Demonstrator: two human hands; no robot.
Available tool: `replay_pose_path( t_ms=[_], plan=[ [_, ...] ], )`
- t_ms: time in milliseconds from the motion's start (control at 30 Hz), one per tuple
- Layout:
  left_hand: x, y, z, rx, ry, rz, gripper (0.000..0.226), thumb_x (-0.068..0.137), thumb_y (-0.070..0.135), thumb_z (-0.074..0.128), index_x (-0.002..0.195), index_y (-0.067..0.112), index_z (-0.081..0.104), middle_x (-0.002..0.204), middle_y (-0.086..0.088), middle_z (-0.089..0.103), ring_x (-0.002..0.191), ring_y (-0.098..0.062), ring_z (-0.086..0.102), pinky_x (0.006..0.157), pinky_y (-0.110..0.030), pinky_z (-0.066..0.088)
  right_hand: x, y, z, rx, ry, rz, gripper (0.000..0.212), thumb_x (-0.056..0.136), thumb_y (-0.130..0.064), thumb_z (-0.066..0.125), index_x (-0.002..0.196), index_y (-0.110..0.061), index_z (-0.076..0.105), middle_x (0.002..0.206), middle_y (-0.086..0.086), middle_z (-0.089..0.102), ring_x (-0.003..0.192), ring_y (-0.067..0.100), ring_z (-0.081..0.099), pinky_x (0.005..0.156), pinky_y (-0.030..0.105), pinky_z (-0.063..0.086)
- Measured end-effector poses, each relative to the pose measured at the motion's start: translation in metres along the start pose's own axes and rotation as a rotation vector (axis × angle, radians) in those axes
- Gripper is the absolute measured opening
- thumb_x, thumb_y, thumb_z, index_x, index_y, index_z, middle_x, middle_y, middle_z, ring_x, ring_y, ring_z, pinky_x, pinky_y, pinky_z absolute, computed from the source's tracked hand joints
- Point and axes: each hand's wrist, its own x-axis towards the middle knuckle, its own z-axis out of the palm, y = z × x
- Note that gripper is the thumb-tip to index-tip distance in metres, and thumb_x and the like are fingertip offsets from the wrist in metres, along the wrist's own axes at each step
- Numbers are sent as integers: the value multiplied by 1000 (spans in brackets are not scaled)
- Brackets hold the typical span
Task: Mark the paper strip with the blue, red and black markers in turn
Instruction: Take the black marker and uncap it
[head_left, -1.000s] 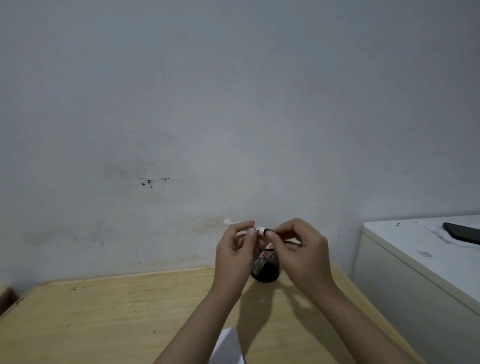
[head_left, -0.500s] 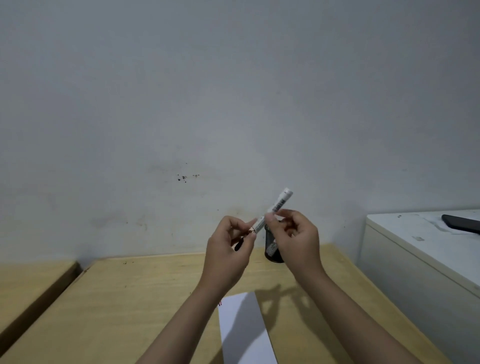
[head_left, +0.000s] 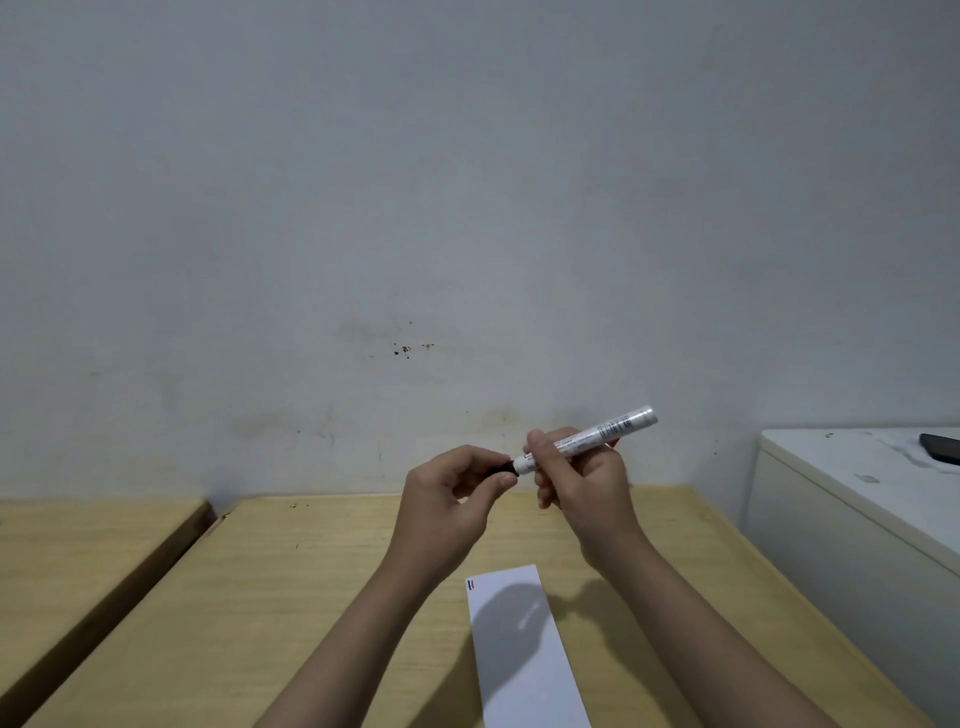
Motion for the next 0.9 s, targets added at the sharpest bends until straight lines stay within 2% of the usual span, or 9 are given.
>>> replay_pose_path(
  t_ms=[100, 233, 333, 467, 600, 667, 767, 900],
  plan=[
    [-2, -1, -2, 38, -41, -14, 11, 80, 6, 67, 83, 14, 73, 70, 0, 72, 67, -14, 67, 65, -26, 53, -1, 3, -2, -46, -13, -40, 27, 88, -12, 62, 74, 10, 60, 46, -1, 50, 40, 11, 44, 44, 21, 41],
    [1, -2, -3, -21, -104, -93, 16, 83, 2, 63, 80, 15, 72, 66, -2, 71, 62, -13, 65, 69, -35, 55, -1, 7, -5, -86, -31, -80, 29, 88, -11, 62, 71, 12, 58, 43, -5, 49, 41, 9, 45, 47, 18, 41],
    [4, -4, -3, -82, -146, -154, 21, 88, 2, 56, 77, 12, 71, 58, 3, 67, 57, -12, 61, 65, -28, 53, -1, 9, -8, -109, -73, -103, 23, 88, -9, 62, 74, 10, 58, 45, -8, 51, 44, 8, 46, 50, 17, 41],
    [8, -10, -9, -177, -251, -274, 19, 90, 4, 53, 80, 4, 69, 59, 0, 67, 56, -11, 61, 60, -20, 53, -1, 12, -12, -123, -110, -102, 17, 88, -7, 62, 75, 3, 59, 46, -8, 55, 45, 7, 47, 50, 17, 41],
    [12, -24, -17, -293, -231, -407, 15, 89, 8, 56, 81, 1, 68, 60, -1, 66, 54, -10, 59, 56, -18, 51, 7, 13, -24, 94, 63, -4, 22, 87, -17, 62, 67, -7, 60, 46, -4, 49, 42, 9, 43, 48, 23, 37],
    [15, -38, -22, -203, -184, -437, 10, 84, 9, 63, 80, 4, 71, 63, 1, 68, 58, -9, 60, 60, -21, 52, 12, 14, -34, 122, 113, 21, 23, 87, -19, 62, 66, -9, 61, 47, -3, 49, 42, 10, 43, 51, 29, 35],
    [19, -63, -22, 9, -131, -468, 7, 77, 5, 70, 83, 9, 73, 67, 2, 67, 60, -4, 59, 60, -20, 48, 12, 21, -39, 73, 110, 11, 23, 81, -24, 63, 71, -3, 61, 52, 2, 48, 43, 9, 43, 48, 28, 36],
    [24, -99, -12, 176, -99, -524, 17, 71, -1, 71, 74, 15, 69, 73, -4, 66, 64, -17, 58, 53, -21, 42, 6, 34, -39, 43, 92, 17, 22, 89, -7, 60, 67, -4, 61, 57, 6, 50, 44, 9, 44, 45, 23, 41]
  ],
)
